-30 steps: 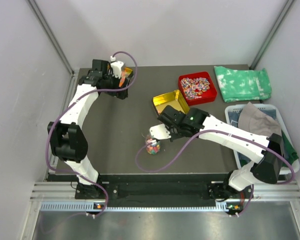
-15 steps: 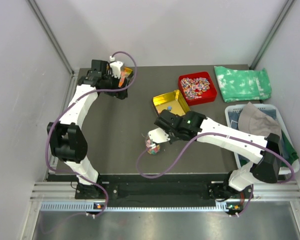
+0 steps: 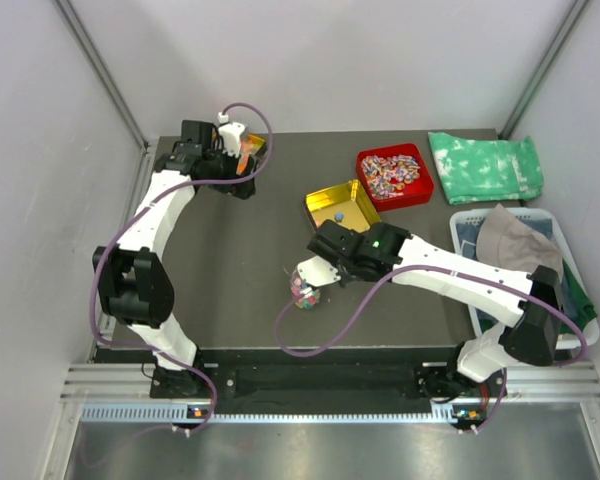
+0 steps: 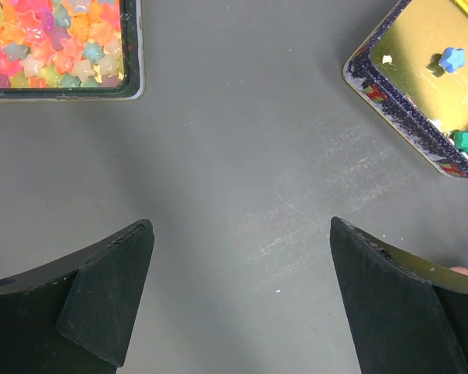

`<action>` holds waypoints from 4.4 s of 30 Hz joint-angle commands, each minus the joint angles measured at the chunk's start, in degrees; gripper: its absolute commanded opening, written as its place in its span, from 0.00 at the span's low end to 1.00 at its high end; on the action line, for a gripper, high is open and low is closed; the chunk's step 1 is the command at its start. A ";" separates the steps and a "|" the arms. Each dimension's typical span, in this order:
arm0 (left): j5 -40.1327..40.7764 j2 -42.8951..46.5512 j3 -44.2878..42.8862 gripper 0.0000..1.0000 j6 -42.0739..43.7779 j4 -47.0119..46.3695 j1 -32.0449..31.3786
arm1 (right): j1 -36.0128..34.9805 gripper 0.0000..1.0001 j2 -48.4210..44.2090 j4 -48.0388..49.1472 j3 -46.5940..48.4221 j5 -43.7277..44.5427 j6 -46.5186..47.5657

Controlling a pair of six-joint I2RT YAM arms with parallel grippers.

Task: Pack the candies
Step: Place the fake candies in the packing bottle, then place the spatula at the center of the board, then move the storage box to the center of the board.

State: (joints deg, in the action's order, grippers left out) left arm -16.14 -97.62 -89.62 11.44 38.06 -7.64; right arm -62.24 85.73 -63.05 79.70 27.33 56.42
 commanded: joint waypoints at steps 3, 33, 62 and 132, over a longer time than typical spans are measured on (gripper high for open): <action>-1.61 3.05 0.77 0.99 -0.98 -2.99 0.26 | -1.04 0.00 0.49 0.73 2.74 2.99 1.41; -3.02 3.05 0.85 0.99 -1.51 -3.17 0.34 | -4.73 0.00 1.10 1.43 3.27 10.55 5.54; -4.69 -2.83 -2.57 0.99 -1.77 -2.82 1.40 | 28.49 0.00 25.61 22.36 19.25 -16.70 -12.29; 27.91 -45.55 -41.75 0.99 0.16 -3.44 -15.74 | 49.23 0.01 21.31 21.91 0.10 -13.71 -14.68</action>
State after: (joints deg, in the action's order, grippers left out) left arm 6.59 -141.71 -125.84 12.03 34.37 -25.74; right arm -14.41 106.02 -43.77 76.95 12.84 41.36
